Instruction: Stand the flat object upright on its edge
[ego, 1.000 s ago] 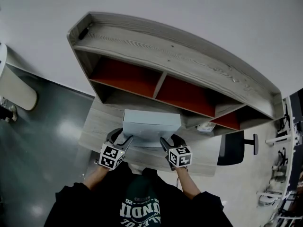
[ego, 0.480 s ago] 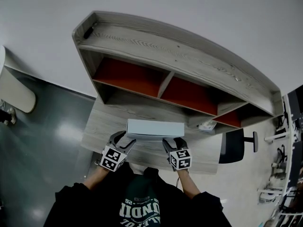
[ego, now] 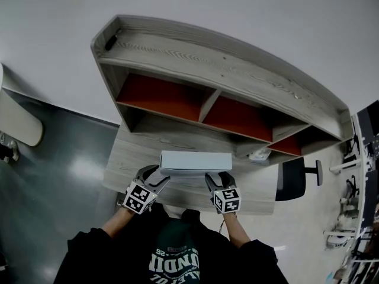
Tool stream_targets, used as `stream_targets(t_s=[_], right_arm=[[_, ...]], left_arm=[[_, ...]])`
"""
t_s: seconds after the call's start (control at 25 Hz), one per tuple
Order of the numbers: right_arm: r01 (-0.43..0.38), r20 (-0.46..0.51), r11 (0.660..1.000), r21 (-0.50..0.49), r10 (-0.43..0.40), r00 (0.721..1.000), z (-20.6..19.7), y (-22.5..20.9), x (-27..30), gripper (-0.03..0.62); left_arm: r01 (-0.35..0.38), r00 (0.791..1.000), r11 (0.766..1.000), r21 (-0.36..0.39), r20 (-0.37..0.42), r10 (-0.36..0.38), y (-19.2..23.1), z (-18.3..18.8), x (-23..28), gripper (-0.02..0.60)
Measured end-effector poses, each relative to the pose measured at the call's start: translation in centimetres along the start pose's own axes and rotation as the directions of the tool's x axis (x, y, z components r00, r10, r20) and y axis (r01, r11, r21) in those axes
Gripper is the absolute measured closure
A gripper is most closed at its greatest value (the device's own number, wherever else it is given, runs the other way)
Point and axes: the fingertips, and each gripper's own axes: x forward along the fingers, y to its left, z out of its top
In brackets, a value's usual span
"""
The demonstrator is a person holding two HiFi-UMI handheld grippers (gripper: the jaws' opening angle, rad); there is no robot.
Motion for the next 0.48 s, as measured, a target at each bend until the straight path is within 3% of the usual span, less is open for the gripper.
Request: stream_targets(t_s=[0.48], right_arm=[[0.022, -0.007, 1.0, 0.005, -0.022, 1.0, -0.4, 0.1, -0.1, 0.35]], left_arm=[[0.096, 0.994, 0.989, 0.115, -0.063, -0.089, 1.2, -0.5, 0.2, 0.284]])
